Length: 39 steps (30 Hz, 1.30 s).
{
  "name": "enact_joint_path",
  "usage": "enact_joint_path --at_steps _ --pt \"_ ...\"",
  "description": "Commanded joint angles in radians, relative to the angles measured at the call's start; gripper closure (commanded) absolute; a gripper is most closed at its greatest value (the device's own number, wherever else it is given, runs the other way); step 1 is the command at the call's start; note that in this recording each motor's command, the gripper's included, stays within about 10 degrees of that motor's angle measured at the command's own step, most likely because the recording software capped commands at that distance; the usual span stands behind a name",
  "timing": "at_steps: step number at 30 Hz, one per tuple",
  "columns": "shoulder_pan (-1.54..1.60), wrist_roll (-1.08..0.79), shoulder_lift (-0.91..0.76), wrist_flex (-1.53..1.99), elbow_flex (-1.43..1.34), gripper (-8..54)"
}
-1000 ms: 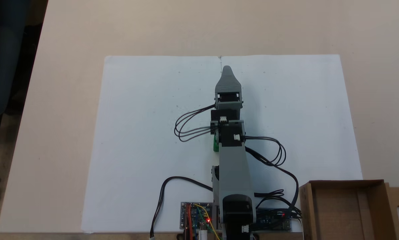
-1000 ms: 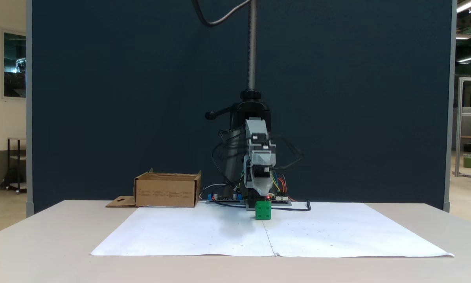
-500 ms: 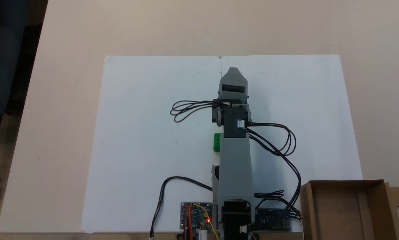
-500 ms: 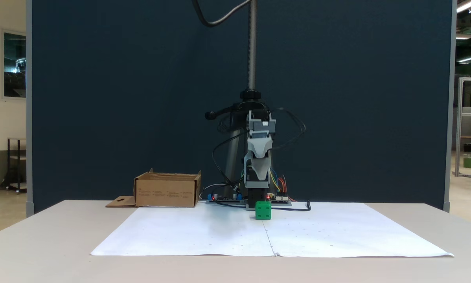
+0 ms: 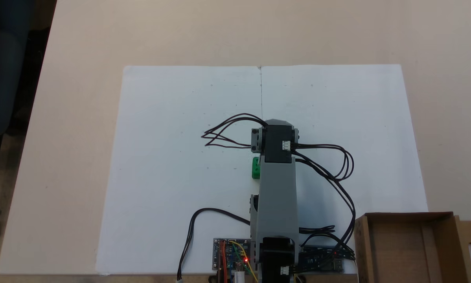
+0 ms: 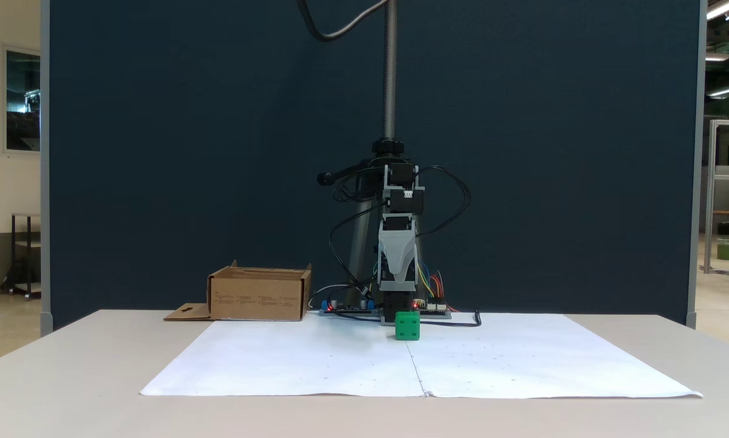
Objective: Grasp a green dice and put it in the bin.
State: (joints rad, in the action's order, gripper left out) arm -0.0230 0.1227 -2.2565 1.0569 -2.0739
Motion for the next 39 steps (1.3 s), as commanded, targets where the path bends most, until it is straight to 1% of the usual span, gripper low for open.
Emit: enact_joint_path --at_steps 1,23,34,39 --pt "-0.017 0.041 -0.120 0.084 0.018 1.8" --pt "0.106 0.017 -0.117 0.069 -0.160 1.3" --pt "0.186 0.025 -0.114 -0.172 -0.299 0.7" --pt "0.199 0.058 -0.114 -0.189 -0.304 0.4"
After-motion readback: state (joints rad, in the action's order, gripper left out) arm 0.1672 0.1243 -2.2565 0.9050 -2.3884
